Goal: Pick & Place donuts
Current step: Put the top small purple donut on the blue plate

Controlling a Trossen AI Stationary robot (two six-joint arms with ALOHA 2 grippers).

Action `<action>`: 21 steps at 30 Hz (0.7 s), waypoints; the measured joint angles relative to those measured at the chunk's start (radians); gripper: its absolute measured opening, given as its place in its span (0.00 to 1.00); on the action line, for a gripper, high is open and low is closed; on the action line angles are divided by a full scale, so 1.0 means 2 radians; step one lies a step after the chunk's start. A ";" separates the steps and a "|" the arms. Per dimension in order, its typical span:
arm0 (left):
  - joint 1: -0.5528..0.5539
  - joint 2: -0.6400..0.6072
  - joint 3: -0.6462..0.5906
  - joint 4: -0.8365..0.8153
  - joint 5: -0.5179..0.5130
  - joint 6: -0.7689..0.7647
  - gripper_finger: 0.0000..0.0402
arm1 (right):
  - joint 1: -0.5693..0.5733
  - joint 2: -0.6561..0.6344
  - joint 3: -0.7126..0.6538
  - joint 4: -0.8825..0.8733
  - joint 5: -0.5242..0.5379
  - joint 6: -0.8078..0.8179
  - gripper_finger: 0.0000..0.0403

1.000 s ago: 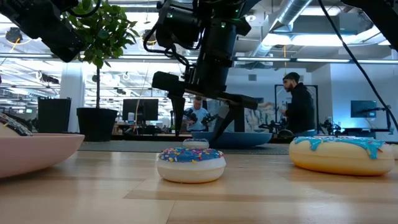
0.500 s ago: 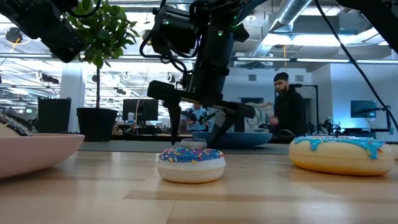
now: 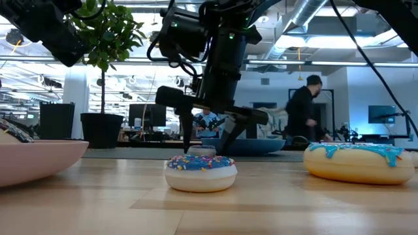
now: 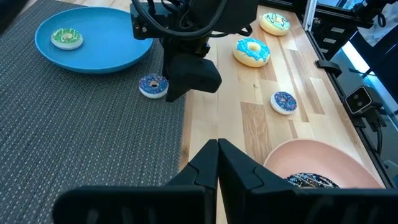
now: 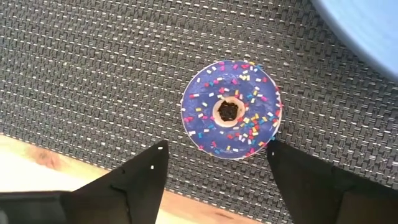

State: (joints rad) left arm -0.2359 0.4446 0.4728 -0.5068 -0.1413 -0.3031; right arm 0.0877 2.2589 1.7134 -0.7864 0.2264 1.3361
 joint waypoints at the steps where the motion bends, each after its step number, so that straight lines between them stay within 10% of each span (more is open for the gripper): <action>1: 0.000 0.000 0.000 0.000 0.000 0.000 0.00 | 0.000 0.000 0.000 0.000 0.000 0.000 0.64; 21: 0.000 0.000 0.000 -0.007 0.000 0.000 0.00 | 0.002 -0.005 0.000 -0.003 -0.005 -0.005 0.41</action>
State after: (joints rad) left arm -0.2356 0.4446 0.4728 -0.5205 -0.1413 -0.3027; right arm 0.0908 2.2485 1.7126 -0.7915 0.2157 1.3270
